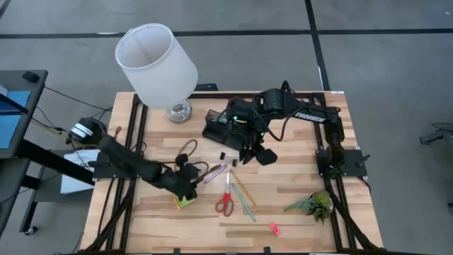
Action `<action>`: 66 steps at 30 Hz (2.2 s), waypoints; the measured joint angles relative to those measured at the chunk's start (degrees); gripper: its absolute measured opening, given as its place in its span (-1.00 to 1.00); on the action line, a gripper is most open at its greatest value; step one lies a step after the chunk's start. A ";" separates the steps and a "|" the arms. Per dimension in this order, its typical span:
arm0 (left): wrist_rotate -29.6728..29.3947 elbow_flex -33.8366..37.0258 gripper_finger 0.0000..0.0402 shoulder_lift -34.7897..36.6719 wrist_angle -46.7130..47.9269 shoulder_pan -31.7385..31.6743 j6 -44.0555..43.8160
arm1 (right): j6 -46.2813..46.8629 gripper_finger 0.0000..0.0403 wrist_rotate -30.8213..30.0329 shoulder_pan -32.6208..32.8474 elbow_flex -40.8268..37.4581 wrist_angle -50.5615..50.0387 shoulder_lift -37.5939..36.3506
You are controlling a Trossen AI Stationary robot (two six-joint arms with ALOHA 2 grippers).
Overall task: Pick and place office supplies into organizer
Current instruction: Put the brown pen into the black desk organizer
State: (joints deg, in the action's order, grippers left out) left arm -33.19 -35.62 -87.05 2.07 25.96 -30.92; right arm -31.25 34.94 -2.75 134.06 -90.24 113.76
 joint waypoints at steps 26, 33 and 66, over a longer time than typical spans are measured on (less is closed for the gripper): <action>-1.63 8.43 -0.44 -6.70 -14.36 -0.12 -16.33 | 2.69 -0.65 -0.06 -5.75 -7.92 3.25 0.87; -1.83 9.48 -0.57 -6.70 -14.53 -0.31 -14.92 | 2.80 -0.65 -0.13 -5.52 -7.89 3.32 0.87; -14.13 -30.19 -0.93 3.50 46.21 -18.05 33.53 | 20.96 -0.65 -14.26 -5.48 -7.82 -0.26 0.87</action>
State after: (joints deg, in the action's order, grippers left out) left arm -47.32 -65.81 -83.55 48.27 7.91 2.61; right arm -10.29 20.68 -8.23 126.23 -90.50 114.63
